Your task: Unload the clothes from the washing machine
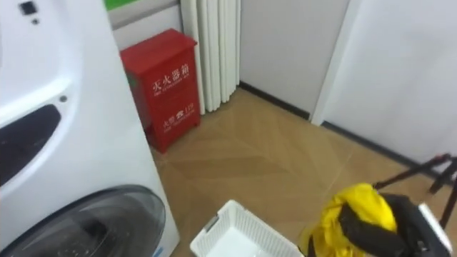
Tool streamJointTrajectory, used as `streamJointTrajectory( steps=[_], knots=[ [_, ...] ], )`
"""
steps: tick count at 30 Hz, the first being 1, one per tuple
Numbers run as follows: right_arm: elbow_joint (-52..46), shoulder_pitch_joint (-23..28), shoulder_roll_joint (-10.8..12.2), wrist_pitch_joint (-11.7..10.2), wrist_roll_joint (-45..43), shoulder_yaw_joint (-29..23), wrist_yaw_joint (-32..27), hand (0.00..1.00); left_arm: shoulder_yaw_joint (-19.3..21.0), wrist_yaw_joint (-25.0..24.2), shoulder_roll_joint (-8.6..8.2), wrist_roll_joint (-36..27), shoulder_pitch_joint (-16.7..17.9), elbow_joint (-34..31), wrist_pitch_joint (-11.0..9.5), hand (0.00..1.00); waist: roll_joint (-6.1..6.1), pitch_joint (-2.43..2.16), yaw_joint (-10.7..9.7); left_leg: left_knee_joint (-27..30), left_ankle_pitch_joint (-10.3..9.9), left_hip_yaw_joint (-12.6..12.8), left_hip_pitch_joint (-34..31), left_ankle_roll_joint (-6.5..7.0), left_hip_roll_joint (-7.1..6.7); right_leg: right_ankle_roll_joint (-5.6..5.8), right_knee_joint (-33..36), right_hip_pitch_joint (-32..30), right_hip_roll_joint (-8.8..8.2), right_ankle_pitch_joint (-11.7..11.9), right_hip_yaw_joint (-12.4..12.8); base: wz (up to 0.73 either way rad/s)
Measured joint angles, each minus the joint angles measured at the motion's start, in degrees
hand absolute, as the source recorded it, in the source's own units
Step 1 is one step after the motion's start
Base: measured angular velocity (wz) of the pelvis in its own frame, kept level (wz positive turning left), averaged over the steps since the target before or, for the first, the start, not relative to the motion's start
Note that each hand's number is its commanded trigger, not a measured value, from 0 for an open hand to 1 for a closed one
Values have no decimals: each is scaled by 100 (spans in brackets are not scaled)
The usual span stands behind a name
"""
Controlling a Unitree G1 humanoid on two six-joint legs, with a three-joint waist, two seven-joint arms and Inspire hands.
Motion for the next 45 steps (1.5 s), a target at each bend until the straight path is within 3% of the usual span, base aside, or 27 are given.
streamJointTrajectory(
  steps=[2,3,4,7,11,18,26,29,35,39,45],
  knots=[
    [217,-83,7,-1,-26,-4,-65,100,-6,-50,-3,-9,3,-29,-10,0,154,6,-19,4,4,-18,-115,7,-11,8,27,-127,-11,-9,-9,0],
    [379,-95,8,-99,14,2,-141,100,-6,-67,-1,-13,12,-35,-29,0,239,18,-16,5,8,-47,-144,11,-13,4,36,-155,-11,-17,-20,7],
    [609,-126,16,-185,26,22,-222,100,-25,-75,-1,-41,29,-43,-40,0,296,1,-4,6,10,-91,-174,11,-13,-6,76,-185,-13,-51,-62,11],
    [1126,-297,39,-252,84,133,-440,100,-68,-83,-8,-103,28,-48,-100,0,334,24,43,7,41,-132,-247,29,-44,-6,244,-317,-37,-148,-130,13],
    [1660,-787,142,-315,70,234,-626,100,-68,-156,-17,-100,-68,-43,-106,0,356,13,31,98,84,-274,-585,86,-122,23,495,-704,-99,-189,-159,11],
    [2839,-1221,151,-822,463,239,-916,100,-197,-188,-188,-315,-162,-56,-213,0,435,42,25,174,142,-694,-840,175,-180,23,592,-829,-265,-280,-509,29],
    [3777,-1313,163,-871,522,584,-1184,100,-401,-184,-221,-320,-221,-51,-306,0,463,24,85,197,228,-992,-1075,211,-237,-19,708,-1043,-407,-341,-804,21],
    [3845,-1316,167,-1005,604,778,-1272,100,-436,-177,-225,-337,-280,-31,-387,0,458,28,106,191,256,-1105,-1125,224,-254,-19,695,-1044,-451,-348,-901,17],
    [3862,-1528,188,-1087,898,922,-1355,100,-497,-138,-229,-338,-415,-30,-511,0,374,87,208,207,304,-1331,-1230,258,-281,-21,685,-1044,-557,-367,-1121,22],
    [3922,-1848,196,-1148,896,1123,-1395,100,-702,-102,-230,-371,-417,-26,-499,0,373,88,219,212,345,-1476,-1400,270,-294,-32,686,-1147,-612,-370,-1265,19],
    [4024,-2047,273,-1243,848,1149,-1625,100,-714,-3,-237,-572,-433,-2,-521,0,348,103,414,150,425,-1592,-1537,258,-310,-77,692,-1237,-664,-390,-1437,16]
  ],
)
